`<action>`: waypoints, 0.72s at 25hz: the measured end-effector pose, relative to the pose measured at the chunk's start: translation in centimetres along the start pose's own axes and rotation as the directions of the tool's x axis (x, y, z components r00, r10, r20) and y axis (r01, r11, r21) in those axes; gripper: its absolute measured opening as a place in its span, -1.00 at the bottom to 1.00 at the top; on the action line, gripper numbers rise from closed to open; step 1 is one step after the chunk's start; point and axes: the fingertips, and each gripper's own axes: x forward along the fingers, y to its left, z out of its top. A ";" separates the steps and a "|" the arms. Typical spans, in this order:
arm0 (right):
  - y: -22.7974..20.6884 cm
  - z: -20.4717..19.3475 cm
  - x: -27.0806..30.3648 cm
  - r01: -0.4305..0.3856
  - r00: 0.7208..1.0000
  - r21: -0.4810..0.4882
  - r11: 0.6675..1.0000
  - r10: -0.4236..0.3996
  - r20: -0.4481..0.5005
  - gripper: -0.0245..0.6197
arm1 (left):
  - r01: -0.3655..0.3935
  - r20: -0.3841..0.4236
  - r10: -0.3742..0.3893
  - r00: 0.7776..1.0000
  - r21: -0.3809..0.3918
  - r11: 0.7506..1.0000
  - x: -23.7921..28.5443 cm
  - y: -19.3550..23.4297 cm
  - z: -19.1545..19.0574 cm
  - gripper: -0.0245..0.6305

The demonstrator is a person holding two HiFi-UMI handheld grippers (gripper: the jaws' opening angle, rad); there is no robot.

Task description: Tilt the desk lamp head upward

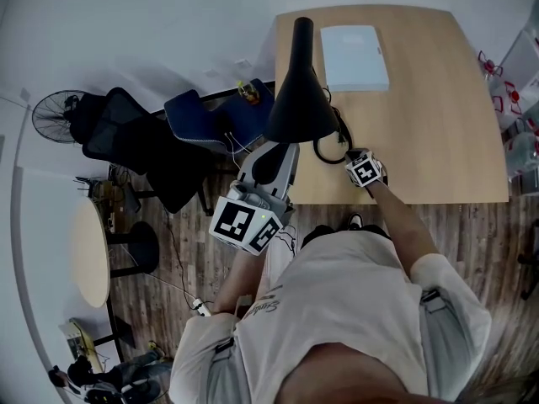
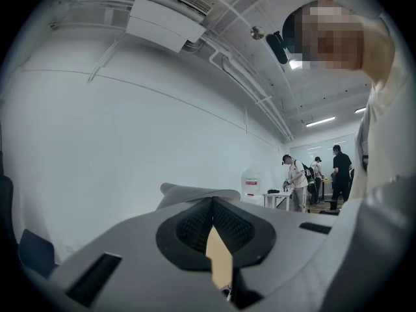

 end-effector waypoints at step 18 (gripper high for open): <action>0.1 0.1 -0.3 0.011 1.000 -0.009 1.000 -0.011 -0.006 -0.94 | 0.055 0.068 -0.058 0.996 0.049 0.997 1.2 -0.5 4.7 -0.88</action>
